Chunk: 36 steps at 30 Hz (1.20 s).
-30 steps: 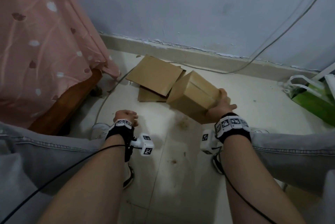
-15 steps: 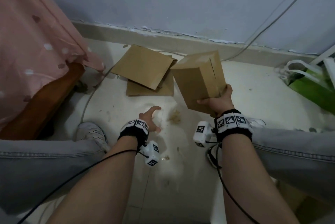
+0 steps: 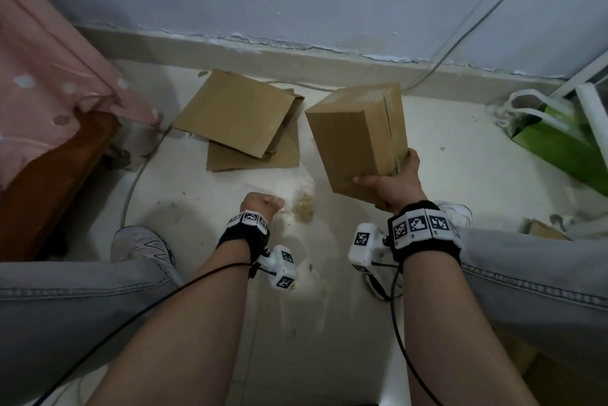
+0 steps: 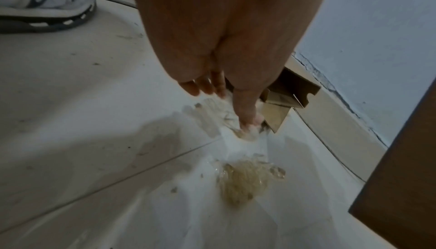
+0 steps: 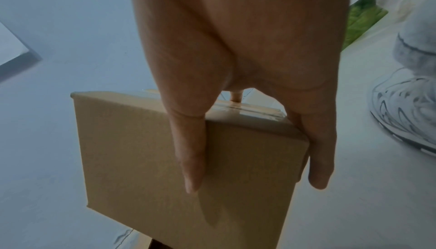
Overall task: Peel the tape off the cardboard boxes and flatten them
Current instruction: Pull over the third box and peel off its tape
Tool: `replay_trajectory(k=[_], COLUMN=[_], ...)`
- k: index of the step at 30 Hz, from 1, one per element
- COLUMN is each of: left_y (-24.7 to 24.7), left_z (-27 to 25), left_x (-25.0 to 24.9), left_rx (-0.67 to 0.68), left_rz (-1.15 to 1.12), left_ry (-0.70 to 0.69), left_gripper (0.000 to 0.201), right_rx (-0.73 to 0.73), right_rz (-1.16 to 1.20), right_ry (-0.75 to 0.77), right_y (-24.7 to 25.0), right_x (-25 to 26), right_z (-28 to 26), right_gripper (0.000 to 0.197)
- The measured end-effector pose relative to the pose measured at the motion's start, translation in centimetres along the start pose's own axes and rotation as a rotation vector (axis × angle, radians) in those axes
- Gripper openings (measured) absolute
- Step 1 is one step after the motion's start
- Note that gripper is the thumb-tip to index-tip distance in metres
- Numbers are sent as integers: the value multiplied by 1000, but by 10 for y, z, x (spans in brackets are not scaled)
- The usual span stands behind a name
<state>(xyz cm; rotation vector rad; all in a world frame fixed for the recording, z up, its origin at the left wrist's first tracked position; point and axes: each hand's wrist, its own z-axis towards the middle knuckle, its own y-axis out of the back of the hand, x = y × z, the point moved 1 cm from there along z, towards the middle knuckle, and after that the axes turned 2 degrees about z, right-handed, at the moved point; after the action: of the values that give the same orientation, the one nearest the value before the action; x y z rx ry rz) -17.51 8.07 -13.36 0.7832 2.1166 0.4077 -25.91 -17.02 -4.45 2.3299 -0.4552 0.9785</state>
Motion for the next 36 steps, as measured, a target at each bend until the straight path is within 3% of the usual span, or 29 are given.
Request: replay_trajectory(k=[1,4,8,11,14,21,24,27,36], left_y=[-1,-10,-23,-30,-38,-53,-57,-57,-57], left_z=[-6,-4,-1,2,4,16,16,13,18], left_x=[-5,-11,-19,-21,-21,-32,-27,-22,-13], left_rx=[-19,-85,-152,-141,-101,33,-12,-101,-55], left_rz=[-1,-72,-163,-101,13,202,250,271,227], left_ry=[-51,-111,-130,-189,-234,-202,-205,-251,-246], left_gripper=[13,28,15,15,27,32,41,36,45], right_rx=[6,29,26,12,14,31,36,43,21], right_rz=[5,21,48,70,88,71,66,73,66], right_ry=[0,1,1,9,23,31,44,47,34], right_y=[0,1,1,2,3,-3,-3,-3,-6], right_x=[-1,-5,-7,-10,-12,-13,-16,-17,-13], right_z=[1,5,10,14,16,16,16,15,13], right_gripper=[126,125,126,125,120,124,125,125,122])
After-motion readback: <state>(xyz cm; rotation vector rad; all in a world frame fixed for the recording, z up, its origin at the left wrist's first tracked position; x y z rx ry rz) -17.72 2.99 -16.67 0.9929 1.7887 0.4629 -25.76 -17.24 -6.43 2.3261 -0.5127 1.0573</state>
